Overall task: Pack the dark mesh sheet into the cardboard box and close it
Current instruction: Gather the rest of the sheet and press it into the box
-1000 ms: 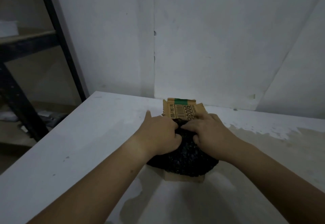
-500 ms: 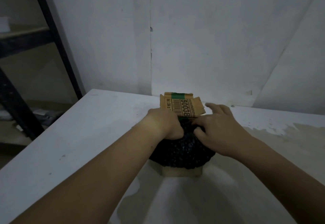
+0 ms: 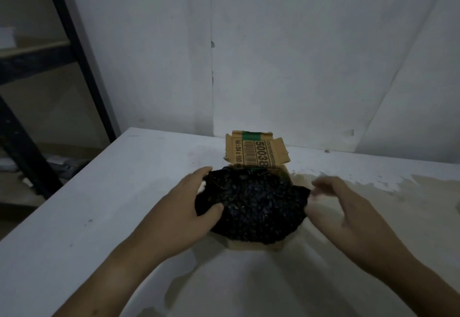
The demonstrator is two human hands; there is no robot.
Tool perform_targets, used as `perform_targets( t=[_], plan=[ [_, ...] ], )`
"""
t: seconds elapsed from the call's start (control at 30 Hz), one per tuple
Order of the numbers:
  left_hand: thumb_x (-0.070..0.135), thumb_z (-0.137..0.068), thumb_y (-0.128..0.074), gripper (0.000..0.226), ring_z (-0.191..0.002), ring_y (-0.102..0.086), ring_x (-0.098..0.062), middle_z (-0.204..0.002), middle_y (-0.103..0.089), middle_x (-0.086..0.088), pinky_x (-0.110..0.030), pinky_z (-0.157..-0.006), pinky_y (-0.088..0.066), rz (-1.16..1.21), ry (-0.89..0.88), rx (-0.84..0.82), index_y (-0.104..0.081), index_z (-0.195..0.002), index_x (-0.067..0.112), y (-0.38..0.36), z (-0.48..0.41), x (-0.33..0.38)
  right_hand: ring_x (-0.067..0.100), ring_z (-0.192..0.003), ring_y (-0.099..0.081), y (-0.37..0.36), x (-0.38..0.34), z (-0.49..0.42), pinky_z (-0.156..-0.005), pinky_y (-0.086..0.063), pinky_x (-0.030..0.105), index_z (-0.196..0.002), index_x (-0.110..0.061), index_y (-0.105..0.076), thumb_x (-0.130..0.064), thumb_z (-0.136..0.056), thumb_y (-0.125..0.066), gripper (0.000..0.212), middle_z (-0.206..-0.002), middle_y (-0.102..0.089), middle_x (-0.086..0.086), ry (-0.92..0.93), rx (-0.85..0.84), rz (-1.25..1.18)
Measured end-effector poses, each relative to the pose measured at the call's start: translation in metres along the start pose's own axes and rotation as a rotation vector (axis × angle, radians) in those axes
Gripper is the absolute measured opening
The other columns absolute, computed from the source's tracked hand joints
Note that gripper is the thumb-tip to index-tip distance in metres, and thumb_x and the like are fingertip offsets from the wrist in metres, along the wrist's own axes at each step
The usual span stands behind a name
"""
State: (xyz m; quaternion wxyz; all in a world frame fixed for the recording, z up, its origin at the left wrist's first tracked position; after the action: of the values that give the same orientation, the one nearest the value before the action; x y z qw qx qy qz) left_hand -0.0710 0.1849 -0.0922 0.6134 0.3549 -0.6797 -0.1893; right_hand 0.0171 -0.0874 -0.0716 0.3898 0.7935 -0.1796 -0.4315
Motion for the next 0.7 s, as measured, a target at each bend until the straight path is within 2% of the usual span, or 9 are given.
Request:
perform_targets(
  t=[0.07,0.17,0.23,0.33,0.4,0.47,0.57,0.63,0.7],
  plan=[
    [0.044,-0.088,-0.066,0.055,-0.111,-0.054,0.012,-0.122,-0.055,0.033,-0.005,-0.083,-0.042,0.094,0.027,-0.035,-0.039,-0.134,0.054,-0.006,0.003,-0.008,-0.006,-0.101,-0.057,-0.010,0.004,0.016,-0.079,-0.045,0.023,-0.111,-0.043,-0.046,-0.065,-0.077,-0.059,0.042,-0.099,-0.061,-0.026,-0.045,-0.040,-0.130],
    [0.027,-0.090,-0.069,0.046,-0.096,-0.063,0.006,-0.103,-0.063,0.027,-0.013,-0.075,-0.052,0.176,-0.005,0.052,-0.045,-0.116,0.056,-0.007,0.004,0.002,0.006,-0.090,-0.064,-0.009,-0.005,0.016,-0.076,-0.051,0.037,-0.100,-0.031,-0.056,-0.027,-0.081,-0.073,0.026,-0.090,-0.065,-0.015,-0.054,0.082,-0.265],
    [0.024,-0.090,-0.069,0.044,-0.088,-0.066,0.000,-0.100,-0.064,0.023,-0.021,-0.069,-0.055,0.197,-0.026,0.124,-0.045,-0.114,0.052,-0.007,0.006,0.008,0.003,-0.091,-0.064,-0.005,-0.013,0.010,-0.076,-0.050,0.031,-0.095,-0.034,-0.061,-0.018,-0.081,-0.074,0.025,-0.091,-0.066,-0.019,-0.033,0.138,-0.246],
    [0.024,-0.091,-0.068,0.032,-0.090,-0.064,0.002,-0.101,-0.063,0.024,-0.011,-0.065,-0.049,0.174,-0.065,0.195,-0.053,-0.108,0.046,-0.006,0.011,0.015,-0.002,-0.092,-0.060,-0.001,-0.026,0.003,-0.076,-0.045,0.019,-0.097,-0.036,-0.066,-0.022,-0.085,-0.070,0.019,-0.093,-0.065,-0.024,0.039,0.136,-0.078],
    [0.026,-0.093,-0.066,0.024,-0.095,-0.063,0.003,-0.104,-0.063,0.026,-0.011,-0.070,-0.050,0.185,-0.071,0.177,-0.061,-0.110,0.042,-0.007,0.012,0.016,0.002,-0.092,-0.056,-0.004,-0.035,-0.001,-0.076,-0.044,0.024,-0.105,-0.030,-0.071,-0.027,-0.089,-0.064,0.018,-0.109,-0.062,-0.017,0.128,0.072,0.169],
    [0.031,-0.096,-0.059,0.022,-0.101,-0.061,0.002,-0.107,-0.062,0.025,-0.013,-0.080,-0.049,0.136,-0.106,0.148,-0.066,-0.116,0.035,-0.008,0.012,0.018,0.009,-0.096,-0.049,-0.010,-0.040,-0.003,-0.077,-0.041,0.030,-0.108,-0.027,-0.071,-0.037,-0.093,-0.051,0.027,-0.124,-0.053,-0.008,0.172,-0.016,0.356],
    [0.033,-0.101,-0.049,0.027,-0.105,-0.059,0.002,-0.109,-0.060,0.024,-0.013,-0.083,-0.045,0.077,-0.147,0.121,-0.068,-0.120,0.029,-0.009,0.011,0.024,0.013,-0.110,-0.040,-0.021,-0.041,-0.007,-0.084,-0.039,0.033,-0.097,-0.030,-0.068,-0.051,-0.090,-0.024,0.049,-0.136,-0.039,-0.007,0.149,-0.163,0.474],
    [0.028,-0.103,-0.046,0.028,-0.103,-0.059,0.002,-0.106,-0.059,0.024,-0.010,-0.080,-0.043,0.070,-0.167,0.135,-0.069,-0.121,0.027,-0.009,0.009,0.027,0.014,-0.108,-0.038,-0.025,-0.042,-0.013,-0.084,-0.036,0.033,-0.087,-0.029,-0.064,-0.054,-0.088,-0.018,0.052,-0.137,-0.037,-0.006,0.141,-0.236,0.522],
    [0.025,-0.103,-0.047,0.029,-0.100,-0.058,0.001,-0.104,-0.056,0.022,-0.013,-0.081,-0.045,0.038,-0.184,0.135,-0.068,-0.123,0.024,-0.011,0.007,0.032,0.016,-0.099,-0.039,-0.026,-0.047,-0.020,-0.081,-0.034,0.033,-0.078,-0.026,-0.060,-0.055,-0.085,-0.019,0.050,-0.128,-0.044,-0.005,0.169,-0.251,0.580]
  ],
)
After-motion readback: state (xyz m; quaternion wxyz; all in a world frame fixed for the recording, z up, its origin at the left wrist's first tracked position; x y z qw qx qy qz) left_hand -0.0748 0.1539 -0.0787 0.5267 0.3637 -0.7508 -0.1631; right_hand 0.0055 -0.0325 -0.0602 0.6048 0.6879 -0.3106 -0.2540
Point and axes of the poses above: each hand's wrist, its own z-axis away from the middle knuckle, its own y-axis out of the back of the hand, x = y × z, the point moved 7 cm from there along -z, towards the middle knuckle
